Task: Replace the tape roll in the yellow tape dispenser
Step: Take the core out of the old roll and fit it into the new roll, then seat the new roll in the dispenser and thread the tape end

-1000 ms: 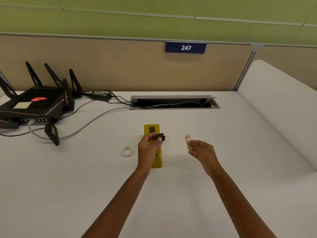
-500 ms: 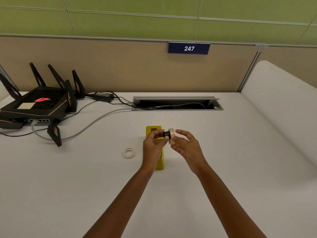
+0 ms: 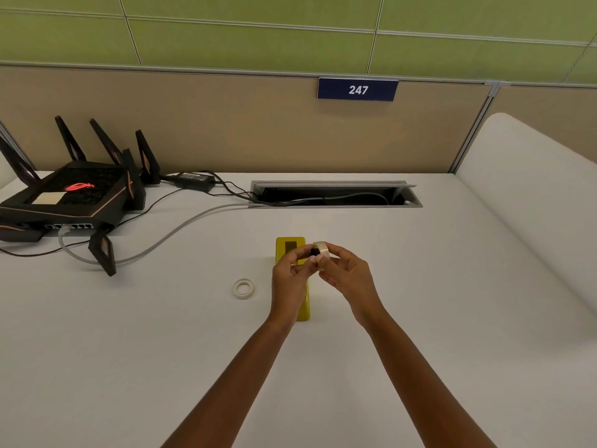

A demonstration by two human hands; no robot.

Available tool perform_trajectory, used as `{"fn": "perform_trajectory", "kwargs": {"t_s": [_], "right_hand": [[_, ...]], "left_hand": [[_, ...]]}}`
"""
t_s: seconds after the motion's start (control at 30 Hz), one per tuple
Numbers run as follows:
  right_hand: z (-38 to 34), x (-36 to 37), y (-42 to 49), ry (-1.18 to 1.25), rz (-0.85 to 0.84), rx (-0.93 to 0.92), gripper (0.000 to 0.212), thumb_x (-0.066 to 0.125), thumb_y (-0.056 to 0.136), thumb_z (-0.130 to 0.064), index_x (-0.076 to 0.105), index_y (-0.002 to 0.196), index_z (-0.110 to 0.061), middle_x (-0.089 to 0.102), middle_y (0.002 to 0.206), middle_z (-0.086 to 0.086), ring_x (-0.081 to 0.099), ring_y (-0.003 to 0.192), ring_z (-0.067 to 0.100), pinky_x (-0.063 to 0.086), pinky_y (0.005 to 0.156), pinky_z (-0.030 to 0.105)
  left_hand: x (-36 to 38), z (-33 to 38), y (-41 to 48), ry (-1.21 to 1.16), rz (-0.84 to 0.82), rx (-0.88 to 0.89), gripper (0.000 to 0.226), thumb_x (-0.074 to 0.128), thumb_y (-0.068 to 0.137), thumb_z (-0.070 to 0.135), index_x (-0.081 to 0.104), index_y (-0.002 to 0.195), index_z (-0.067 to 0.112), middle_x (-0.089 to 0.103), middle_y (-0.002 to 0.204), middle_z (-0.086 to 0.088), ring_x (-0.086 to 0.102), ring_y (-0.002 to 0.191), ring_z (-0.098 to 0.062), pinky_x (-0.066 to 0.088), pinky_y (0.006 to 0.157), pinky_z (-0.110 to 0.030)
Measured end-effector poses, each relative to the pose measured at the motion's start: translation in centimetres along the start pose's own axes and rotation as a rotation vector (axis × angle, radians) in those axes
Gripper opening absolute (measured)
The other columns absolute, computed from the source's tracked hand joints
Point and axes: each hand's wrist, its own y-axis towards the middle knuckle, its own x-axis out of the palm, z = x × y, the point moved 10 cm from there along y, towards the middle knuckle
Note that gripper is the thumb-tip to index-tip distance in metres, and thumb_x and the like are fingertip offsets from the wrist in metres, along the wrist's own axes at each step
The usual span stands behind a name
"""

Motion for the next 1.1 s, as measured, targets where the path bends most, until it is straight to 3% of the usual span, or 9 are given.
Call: {"fn": "perform_trajectory", "kwargs": {"t_s": [0.07,0.2,0.37,0.47,0.6,0.73,0.87,1.0,1.1], "right_hand": [[-0.3,-0.2,0.3,-0.131,0.052,-0.035,0.026,0.060,0.086,-0.017,0.061,0.112,-0.017,0.068,0.108,0.009,0.063,0.101,0.019,0.053,0.086,0.026],[-1.1,-0.5,0.9,-0.414,0.159,-0.128,0.026,0.060,0.085,-0.011,0.061,0.111,-0.010,0.065,0.110,0.005,0.055,0.093,0.010,0.044,0.062,-0.003],[-1.1,0.1,1.8,-0.525,0.188,-0.105,0.025,0.061,0.083,-0.014,0.063,0.107,-0.008,0.068,0.107,0.010,0.057,0.089,0.014,0.041,0.074,0.022],[-1.1,0.5,2.5,-0.632,0.199,-0.080,0.027,0.060,0.085,-0.019,0.061,0.110,-0.008,0.068,0.110,0.013,0.056,0.085,0.015,0.041,0.072,0.025],[-0.8,1.3,3.4,-0.764,0.180,-0.030,0.036,0.060,0.085,-0.027,0.054,0.117,-0.012,0.067,0.113,0.012,0.063,0.098,0.027,0.048,0.078,0.033],[-0.8,2.5,4.0,-0.875,0.183,-0.045,0.043,0.058,0.086,-0.031,0.045,0.124,-0.016,0.065,0.117,0.012,0.062,0.102,0.030,0.050,0.084,0.037],[-0.9,3.9,4.1,-0.991,0.200,-0.121,0.044,0.055,0.088,-0.032,0.041,0.127,-0.018,0.066,0.115,0.009,0.061,0.103,0.029,0.047,0.089,0.041],[-1.1,4.6,4.2,-1.050,0.228,-0.198,0.036,0.052,0.089,-0.033,0.045,0.122,-0.019,0.067,0.110,0.008,0.060,0.100,0.027,0.044,0.087,0.039],[-1.0,5.0,4.1,-1.073,0.236,-0.229,0.032,0.050,0.090,-0.033,0.051,0.117,-0.016,0.068,0.110,0.007,0.060,0.098,0.025,0.044,0.085,0.037]], "left_hand": [[0.1,0.0,-0.1,0.001,-0.004,0.011,0.024,0.050,0.089,0.014,0.059,0.111,0.014,0.061,0.101,0.001,0.061,0.077,0.000,0.047,0.059,-0.001],[0.5,-0.5,0.0,0.074,-0.059,-0.013,0.030,0.046,0.090,0.007,0.056,0.117,0.017,0.057,0.120,-0.005,0.057,0.100,-0.015,0.044,0.083,-0.022],[-1.1,-0.6,1.0,0.185,-0.027,0.031,0.034,0.047,0.088,0.005,0.053,0.119,0.016,0.054,0.128,-0.008,0.055,0.104,-0.019,0.046,0.082,-0.025],[-3.2,-0.5,1.5,0.271,0.088,0.087,0.031,0.046,0.089,0.006,0.052,0.118,0.014,0.053,0.125,-0.009,0.053,0.103,-0.019,0.043,0.082,-0.027],[-5.1,-1.3,1.0,0.356,0.179,0.178,0.032,0.047,0.090,0.019,0.046,0.122,0.014,0.052,0.125,-0.011,0.051,0.111,-0.022,0.041,0.083,-0.027],[-4.4,-3.6,0.5,0.496,0.020,0.219,0.051,0.046,0.088,0.040,0.033,0.132,0.019,0.044,0.136,-0.008,0.042,0.122,-0.019,0.038,0.097,-0.033],[-3.4,-5.3,-0.1,0.626,-0.179,0.303,0.087,0.040,0.068,0.074,0.020,0.136,0.025,0.039,0.139,-0.003,0.036,0.119,-0.008,0.032,0.097,-0.029],[-3.5,-6.4,0.1,0.735,-0.197,0.338,0.099,0.036,0.063,0.082,0.013,0.139,0.022,0.031,0.146,-0.005,0.024,0.125,-0.005,0.026,0.103,-0.028],[-3.2,-6.6,0.3,0.807,-0.221,0.386,0.099,0.034,0.066,0.079,0.013,0.139,0.016,0.030,0.146,-0.010,0.031,0.132,-0.021,0.029,0.110,-0.037]]}}
